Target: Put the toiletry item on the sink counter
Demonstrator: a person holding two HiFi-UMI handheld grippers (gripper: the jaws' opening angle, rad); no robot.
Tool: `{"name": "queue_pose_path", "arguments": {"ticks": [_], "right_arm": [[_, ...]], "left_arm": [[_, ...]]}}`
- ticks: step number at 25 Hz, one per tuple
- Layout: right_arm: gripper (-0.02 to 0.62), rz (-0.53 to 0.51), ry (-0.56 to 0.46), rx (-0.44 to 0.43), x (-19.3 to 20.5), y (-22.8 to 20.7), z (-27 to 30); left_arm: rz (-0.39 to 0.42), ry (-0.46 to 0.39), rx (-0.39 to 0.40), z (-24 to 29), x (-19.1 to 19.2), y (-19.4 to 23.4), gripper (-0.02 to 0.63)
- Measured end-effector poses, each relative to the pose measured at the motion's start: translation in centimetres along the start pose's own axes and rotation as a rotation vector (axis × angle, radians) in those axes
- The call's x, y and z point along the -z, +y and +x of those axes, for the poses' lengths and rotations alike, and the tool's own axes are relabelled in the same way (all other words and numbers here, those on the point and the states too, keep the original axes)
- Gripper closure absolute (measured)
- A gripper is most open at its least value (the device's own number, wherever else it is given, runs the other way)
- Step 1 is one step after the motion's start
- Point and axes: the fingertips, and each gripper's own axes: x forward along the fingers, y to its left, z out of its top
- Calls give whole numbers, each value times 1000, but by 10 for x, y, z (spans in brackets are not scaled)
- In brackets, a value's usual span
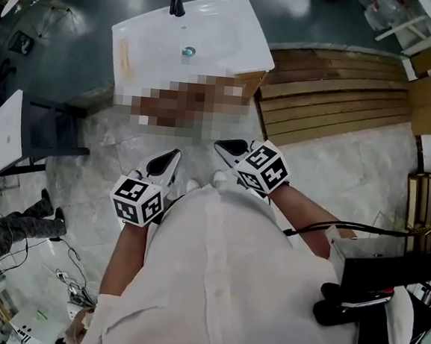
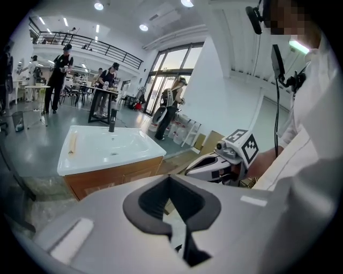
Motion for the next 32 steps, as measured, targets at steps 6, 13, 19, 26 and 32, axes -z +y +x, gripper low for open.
{"name": "queue_pose_path", "arguments": {"ticks": [6,13,19,26,32], "right_arm": [[591,-11,-7,-18,-11,16,6],[591,-23,-13,-42,-20,33,13],[591,-32,-18,-41,-22,42,13],[591,-27,-20,-33,-20,52,14],[591,-26,-18,-20,-20,56,15]], "left_arm": [[-25,-3,-10,-18,4,7,607],[-50,-9,-30,-33,10,18,607],[-44,-18,-26,-40,12,16,607],[-48,-17,-27,-50,19,20,607],[-41,-17,-16,-56,21,22,607]]}}
